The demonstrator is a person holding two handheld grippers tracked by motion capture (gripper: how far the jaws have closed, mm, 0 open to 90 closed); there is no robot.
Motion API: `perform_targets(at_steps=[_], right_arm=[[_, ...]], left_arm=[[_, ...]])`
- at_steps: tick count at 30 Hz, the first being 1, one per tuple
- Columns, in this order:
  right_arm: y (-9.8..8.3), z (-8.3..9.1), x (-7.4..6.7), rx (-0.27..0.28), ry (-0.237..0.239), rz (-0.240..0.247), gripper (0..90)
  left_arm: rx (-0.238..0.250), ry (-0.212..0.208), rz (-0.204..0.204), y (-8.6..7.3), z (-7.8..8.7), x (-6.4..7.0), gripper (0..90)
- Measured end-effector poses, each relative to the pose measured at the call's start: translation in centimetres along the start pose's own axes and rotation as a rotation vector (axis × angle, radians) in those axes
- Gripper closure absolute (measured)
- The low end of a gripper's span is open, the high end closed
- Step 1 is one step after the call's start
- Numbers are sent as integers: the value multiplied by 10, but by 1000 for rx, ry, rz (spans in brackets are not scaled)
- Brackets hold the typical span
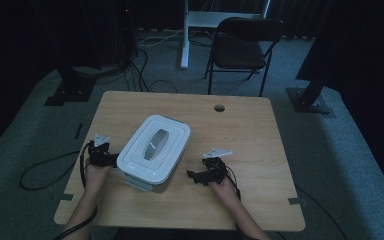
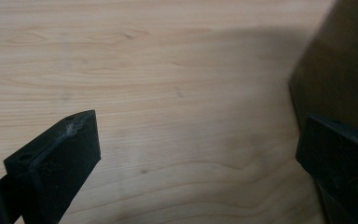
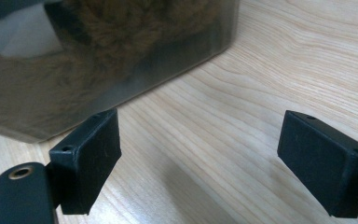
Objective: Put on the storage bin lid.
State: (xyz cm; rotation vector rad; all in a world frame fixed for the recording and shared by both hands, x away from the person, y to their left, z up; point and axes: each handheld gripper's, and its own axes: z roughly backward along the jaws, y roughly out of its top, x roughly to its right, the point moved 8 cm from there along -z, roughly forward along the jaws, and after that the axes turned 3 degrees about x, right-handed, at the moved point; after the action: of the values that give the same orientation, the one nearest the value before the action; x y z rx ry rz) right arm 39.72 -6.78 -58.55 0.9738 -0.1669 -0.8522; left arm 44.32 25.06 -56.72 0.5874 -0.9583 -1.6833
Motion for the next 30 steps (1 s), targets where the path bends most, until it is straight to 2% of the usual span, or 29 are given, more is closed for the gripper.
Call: perform_targets(at_steps=[3,7,9,13,15,20,25,30], right_arm=[[0,2,3,12,-15,-13,126],[-1,5,6,14,-32,-23,126],[-2,6,8,10,-40,-31,126],[0,11,13,17,-47,-43,126],[2,16,18,33,-58,-53,126],[4,25,25,36,-73,-50,125],[2,29,29,33,-81,-52,126],[-2,31,33,30,-83,-64,125]], left_arm=[[11,-15,18,0,-2,4,9],[3,-33,16,-2,-2,10,9],[0,-51,-2,-2,-2,19,9],[13,-92,13,-1,-3,34,9],[11,-108,-2,-1,-3,42,9],[16,-81,-48,0,-1,55,10],[4,-106,-57,1,-5,71,10],[-4,-123,-87,4,-9,87,9]])
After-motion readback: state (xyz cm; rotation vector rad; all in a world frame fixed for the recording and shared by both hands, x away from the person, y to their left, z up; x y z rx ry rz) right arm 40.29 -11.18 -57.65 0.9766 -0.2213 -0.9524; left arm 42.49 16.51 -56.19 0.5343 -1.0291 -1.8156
